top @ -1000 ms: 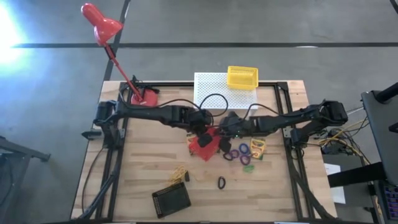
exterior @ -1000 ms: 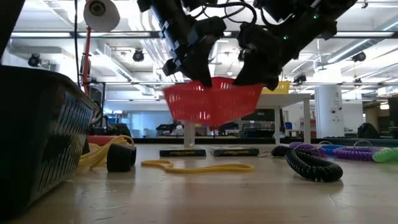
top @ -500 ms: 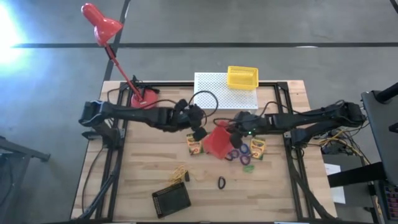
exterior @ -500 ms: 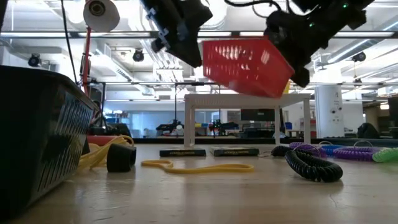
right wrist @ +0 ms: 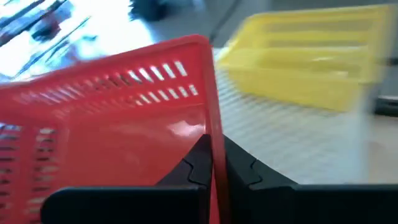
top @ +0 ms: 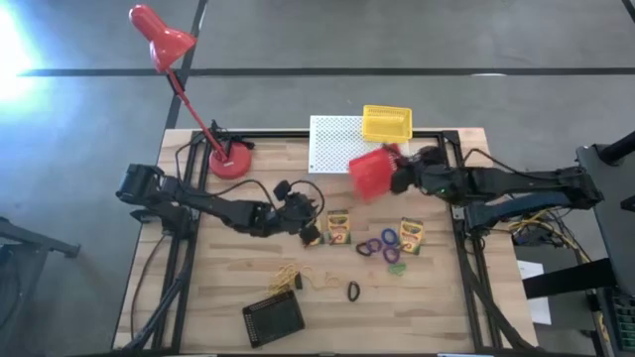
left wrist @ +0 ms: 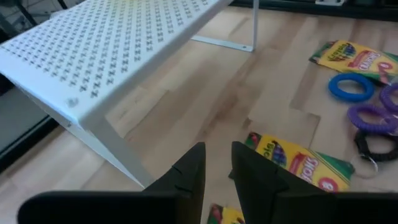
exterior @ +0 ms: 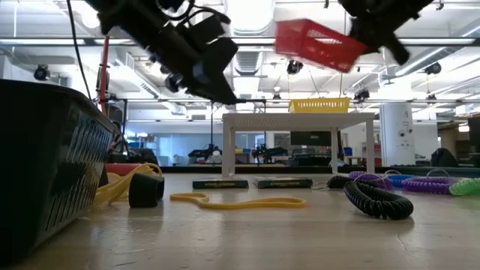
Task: Pick & Place Office Desk Supplies
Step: Put the red basket on the shelf
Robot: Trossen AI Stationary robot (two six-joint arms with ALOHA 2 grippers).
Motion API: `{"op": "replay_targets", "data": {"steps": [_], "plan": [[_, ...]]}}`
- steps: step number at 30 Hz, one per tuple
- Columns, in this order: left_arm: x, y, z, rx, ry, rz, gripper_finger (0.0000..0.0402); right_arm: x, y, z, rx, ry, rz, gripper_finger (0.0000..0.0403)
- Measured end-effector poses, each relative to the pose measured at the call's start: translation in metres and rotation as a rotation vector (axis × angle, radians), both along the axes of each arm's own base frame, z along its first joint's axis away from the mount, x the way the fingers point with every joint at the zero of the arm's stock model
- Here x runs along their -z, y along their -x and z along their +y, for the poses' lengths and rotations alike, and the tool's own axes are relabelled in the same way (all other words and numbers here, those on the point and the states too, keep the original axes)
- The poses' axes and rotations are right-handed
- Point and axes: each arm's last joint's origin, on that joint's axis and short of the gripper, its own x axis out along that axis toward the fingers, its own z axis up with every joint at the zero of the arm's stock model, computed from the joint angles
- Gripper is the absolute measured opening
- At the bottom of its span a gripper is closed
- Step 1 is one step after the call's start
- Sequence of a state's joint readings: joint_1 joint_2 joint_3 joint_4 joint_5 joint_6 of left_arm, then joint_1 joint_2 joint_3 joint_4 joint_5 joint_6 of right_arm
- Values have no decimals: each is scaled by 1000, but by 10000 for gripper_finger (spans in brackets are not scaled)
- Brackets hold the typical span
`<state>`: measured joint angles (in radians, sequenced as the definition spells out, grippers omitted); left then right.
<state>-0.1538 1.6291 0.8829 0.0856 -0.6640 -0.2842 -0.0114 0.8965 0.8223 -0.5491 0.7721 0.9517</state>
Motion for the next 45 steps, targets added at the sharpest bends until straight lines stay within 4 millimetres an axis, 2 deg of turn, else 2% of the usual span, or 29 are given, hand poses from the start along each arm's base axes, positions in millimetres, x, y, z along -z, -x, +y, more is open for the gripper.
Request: {"op": "replay_targets", "data": {"steps": [5, 9, 17, 27, 32, 38, 42, 45], "plan": [[11, 9, -1, 4, 6, -34, 81, -6, 19, -12, 193, -62, 68, 12], [16, 12, -1, 7, 13, -74, 81, -7, 16, -20, 246, -80, 92, 12], [20, 16, -3, 4, 37, -108, 81, 9, 5, -38, 316, -176, 148, 12], [23, 19, -11, 33, 40, -106, 81, 25, -4, -52, 355, -235, 212, 18], [23, 19, -13, 39, 40, -108, 81, 29, -8, -54, 352, -232, 235, 47], [23, 19, -16, 45, 44, -112, 81, 26, -9, -55, 353, -188, 212, 104], [23, 20, -19, 54, 46, -113, 81, 13, -4, -54, 336, -100, 224, 140], [23, 20, -20, 57, 50, -115, 81, -2, 1, -52, 244, -47, 269, 157]]}}
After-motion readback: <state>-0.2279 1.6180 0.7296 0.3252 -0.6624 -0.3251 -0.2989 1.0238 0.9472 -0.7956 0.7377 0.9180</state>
